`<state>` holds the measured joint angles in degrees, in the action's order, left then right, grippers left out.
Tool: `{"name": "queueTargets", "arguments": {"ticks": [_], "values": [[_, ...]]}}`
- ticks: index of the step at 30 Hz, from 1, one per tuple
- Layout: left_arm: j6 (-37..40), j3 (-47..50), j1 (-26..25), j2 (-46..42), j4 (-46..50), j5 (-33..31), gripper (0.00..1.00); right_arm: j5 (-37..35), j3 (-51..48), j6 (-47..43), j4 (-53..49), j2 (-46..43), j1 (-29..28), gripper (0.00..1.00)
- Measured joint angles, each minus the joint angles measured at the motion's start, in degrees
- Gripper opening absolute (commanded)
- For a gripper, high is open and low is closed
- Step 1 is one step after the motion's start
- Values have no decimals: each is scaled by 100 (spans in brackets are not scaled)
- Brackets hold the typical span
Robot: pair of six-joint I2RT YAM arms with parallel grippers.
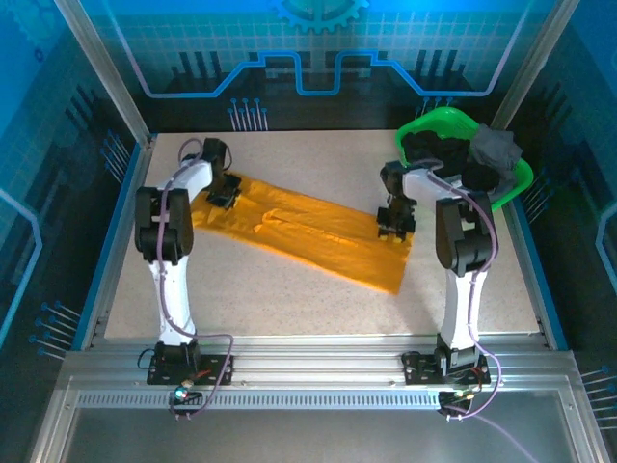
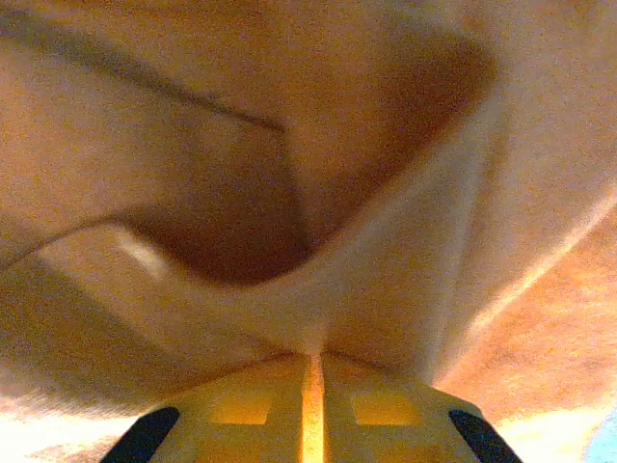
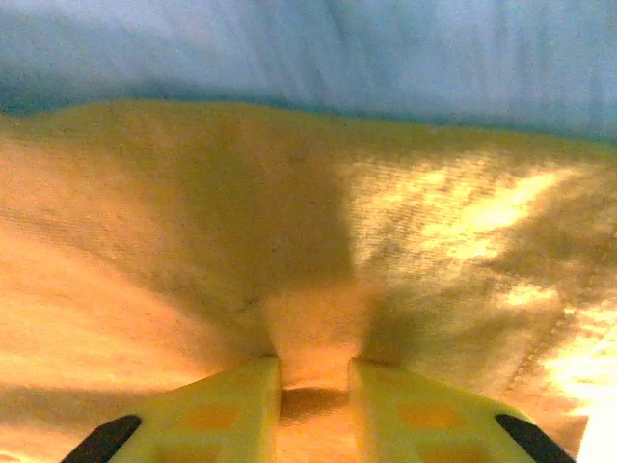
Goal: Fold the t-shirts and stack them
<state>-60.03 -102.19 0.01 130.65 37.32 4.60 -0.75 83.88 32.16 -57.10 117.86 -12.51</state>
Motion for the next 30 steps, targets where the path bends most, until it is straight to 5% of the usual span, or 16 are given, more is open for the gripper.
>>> {"name": "queueTargets", "arguments": {"ticks": [5,13,25,30], "values": [[-94,-2085,-472,1427,-531,348,14,251,-1478,929,264,-964,-525,27],[-1064,-4406,-1429,3239,-2105,778,15,721,-2135,2583,688,-1386,-1947,28],[-1744,-4837,-1720,3530,-3060,772,47,981,-2164,3650,824,-2120,-1917,46],[-1333,-2809,-1707,1797,-2944,778,44,907,-2291,3449,723,-3539,-1185,48]]}}
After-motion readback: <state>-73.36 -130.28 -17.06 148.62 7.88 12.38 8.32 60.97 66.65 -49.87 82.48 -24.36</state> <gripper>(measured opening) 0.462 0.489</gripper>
